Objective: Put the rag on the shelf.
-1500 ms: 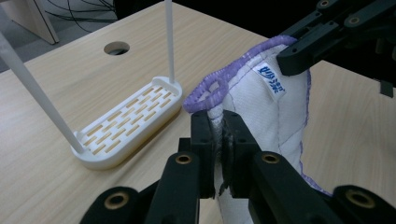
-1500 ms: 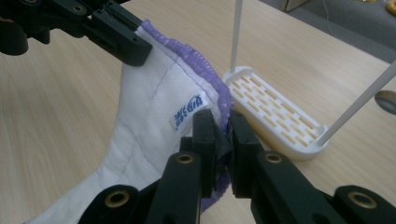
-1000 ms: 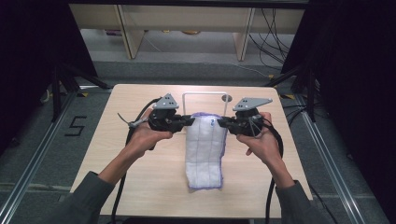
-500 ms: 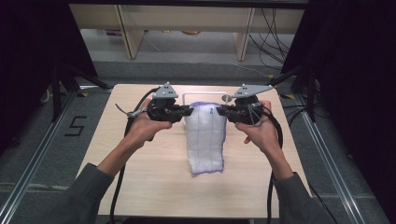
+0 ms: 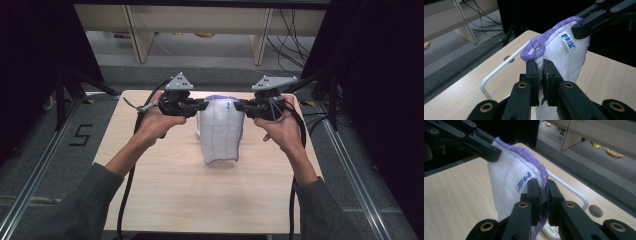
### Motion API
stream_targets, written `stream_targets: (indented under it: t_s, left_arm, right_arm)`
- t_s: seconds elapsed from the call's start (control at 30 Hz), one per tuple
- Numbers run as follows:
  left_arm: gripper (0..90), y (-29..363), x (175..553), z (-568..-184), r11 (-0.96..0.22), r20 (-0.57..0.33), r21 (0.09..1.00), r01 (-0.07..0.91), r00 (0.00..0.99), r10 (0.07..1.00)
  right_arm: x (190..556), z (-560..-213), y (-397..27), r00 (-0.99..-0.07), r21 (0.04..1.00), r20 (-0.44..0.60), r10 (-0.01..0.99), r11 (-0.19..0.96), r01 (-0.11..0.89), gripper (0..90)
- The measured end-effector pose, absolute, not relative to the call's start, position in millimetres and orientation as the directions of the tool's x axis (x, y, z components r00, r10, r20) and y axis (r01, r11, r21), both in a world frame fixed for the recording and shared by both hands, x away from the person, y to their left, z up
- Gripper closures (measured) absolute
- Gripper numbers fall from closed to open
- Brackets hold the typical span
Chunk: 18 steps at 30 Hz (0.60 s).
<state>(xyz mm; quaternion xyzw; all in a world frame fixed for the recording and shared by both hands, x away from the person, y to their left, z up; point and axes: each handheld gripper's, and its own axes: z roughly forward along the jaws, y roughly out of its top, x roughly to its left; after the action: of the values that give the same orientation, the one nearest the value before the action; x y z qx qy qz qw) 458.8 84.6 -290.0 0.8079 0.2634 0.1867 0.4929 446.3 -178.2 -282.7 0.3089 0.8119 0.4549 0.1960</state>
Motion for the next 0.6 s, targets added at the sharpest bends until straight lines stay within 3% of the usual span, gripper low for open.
stream_targets:
  t_s: [0.6]
  left_arm:
    - [83.9, 82.4, 489.4, -254.8, -0.36, 0.083, 0.908, 0.216, 0.748, 0.658]
  right_arm:
    - [484.5, -248.5, -174.7, -0.704, 0.878, -0.065, 0.707, 0.376, 0.296, 83.9]
